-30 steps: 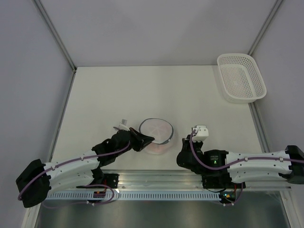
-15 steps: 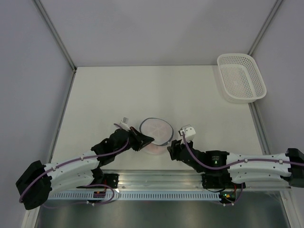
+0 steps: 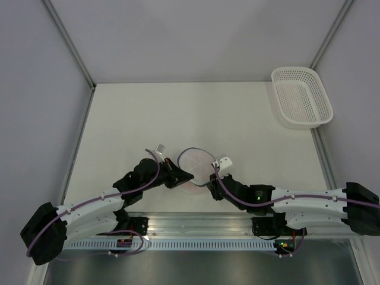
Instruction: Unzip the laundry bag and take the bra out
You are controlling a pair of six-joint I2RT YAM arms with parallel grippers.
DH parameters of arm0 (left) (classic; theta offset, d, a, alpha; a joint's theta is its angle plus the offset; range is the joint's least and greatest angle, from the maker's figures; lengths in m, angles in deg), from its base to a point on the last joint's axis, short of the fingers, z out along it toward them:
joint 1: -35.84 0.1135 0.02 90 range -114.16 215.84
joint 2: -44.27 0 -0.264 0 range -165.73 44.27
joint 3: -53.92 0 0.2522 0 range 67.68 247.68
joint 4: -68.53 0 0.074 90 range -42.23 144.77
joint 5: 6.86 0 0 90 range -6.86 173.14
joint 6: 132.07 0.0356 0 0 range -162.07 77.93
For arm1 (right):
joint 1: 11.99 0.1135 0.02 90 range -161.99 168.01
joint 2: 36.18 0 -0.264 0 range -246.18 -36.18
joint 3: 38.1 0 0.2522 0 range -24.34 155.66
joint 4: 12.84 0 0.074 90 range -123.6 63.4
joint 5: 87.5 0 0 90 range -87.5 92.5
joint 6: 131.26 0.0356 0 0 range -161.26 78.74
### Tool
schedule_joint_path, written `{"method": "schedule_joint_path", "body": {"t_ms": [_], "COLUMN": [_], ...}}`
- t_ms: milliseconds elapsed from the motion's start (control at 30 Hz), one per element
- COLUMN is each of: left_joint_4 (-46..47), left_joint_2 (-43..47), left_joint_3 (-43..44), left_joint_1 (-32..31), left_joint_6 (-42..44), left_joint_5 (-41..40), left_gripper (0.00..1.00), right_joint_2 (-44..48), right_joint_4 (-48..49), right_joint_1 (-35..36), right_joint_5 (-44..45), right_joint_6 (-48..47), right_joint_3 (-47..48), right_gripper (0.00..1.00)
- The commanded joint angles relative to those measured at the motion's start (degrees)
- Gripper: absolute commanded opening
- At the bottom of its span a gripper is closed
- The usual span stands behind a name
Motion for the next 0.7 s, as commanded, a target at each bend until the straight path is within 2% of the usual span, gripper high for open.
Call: {"method": "schedule_joint_path", "body": {"t_ms": [0,33,133,467,600,667], "left_joint_4": [3.4,3.1,2.3,-10.5,-16.8,-16.6], "left_joint_2": [0.5,0.5,0.2,-1.9,-7.1,-12.2], "left_joint_3": [-0.5,-0.5,-0.3,6.0,11.5,15.5], "left_joint_1": [1.2,1.5,2.8,10.5,14.0,15.0], "left_joint_6": [3.5,3.7,5.3,19.0,27.9,32.3], "left_joint_5": [5.0,5.4,7.4,15.9,19.4,21.4], "left_gripper": [0.02,0.02,0.02,0.02,0.02,0.02], "right_joint_2": [-1.0,-1.0,-0.6,3.3,4.8,5.6], "right_joint_4": [2.4,2.0,-0.1,-13.8,-16.8,-17.3], "right_joint_1": [-0.9,-0.9,-1.0,-1.0,-1.0,-1.0], "right_joint_5": [0.4,0.9,2.7,9.6,10.4,9.6], "right_joint_6": [-0.4,-0.3,0.2,1.8,1.8,1.2], "right_joint_3": [0.3,0.4,0.5,3.5,4.1,4.3], "right_gripper": [0.24,0.14,0.0,0.0,0.0,0.0]}}
